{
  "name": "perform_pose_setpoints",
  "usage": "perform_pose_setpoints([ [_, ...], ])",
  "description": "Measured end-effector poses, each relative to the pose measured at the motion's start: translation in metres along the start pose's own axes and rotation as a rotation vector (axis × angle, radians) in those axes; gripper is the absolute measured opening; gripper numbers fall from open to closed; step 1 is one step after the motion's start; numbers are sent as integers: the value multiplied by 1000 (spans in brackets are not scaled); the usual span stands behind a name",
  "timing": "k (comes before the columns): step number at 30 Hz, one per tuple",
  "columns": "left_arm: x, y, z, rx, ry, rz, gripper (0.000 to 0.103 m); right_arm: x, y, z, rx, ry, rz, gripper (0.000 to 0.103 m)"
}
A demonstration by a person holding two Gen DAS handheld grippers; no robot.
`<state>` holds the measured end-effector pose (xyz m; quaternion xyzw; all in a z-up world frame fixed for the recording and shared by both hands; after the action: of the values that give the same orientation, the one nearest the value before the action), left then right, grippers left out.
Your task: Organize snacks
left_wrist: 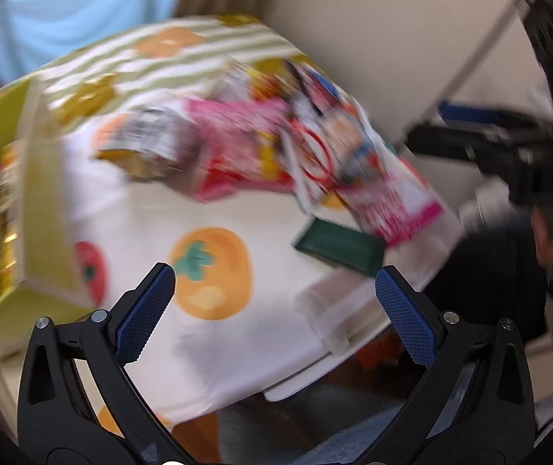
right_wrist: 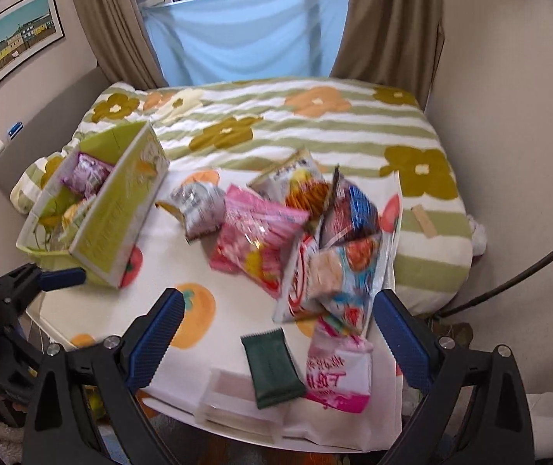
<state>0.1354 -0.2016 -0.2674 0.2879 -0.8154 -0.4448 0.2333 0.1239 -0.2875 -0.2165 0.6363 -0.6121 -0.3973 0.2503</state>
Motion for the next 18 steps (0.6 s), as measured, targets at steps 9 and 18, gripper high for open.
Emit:
perform_pose_setpoints([
  [9,53,-81,29,-183,-302,224,102,27,-39,34,-69,11,14,97],
  [18,83,-109,37,-220,-464,291,97,40,-56,50,-110,-42,27,97],
])
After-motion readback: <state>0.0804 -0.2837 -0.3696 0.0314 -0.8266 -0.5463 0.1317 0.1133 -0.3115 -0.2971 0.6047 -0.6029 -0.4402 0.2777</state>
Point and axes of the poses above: each gripper's, at about its wrist camera, not at the fingertips, and y roughly against the way its jaws point, x to its right, z to its underside, the point moved 9 cm from there along -y, roughly the way its jaws point, and after that the axes turned 8 degrees about -y, right-handed, at the moved point
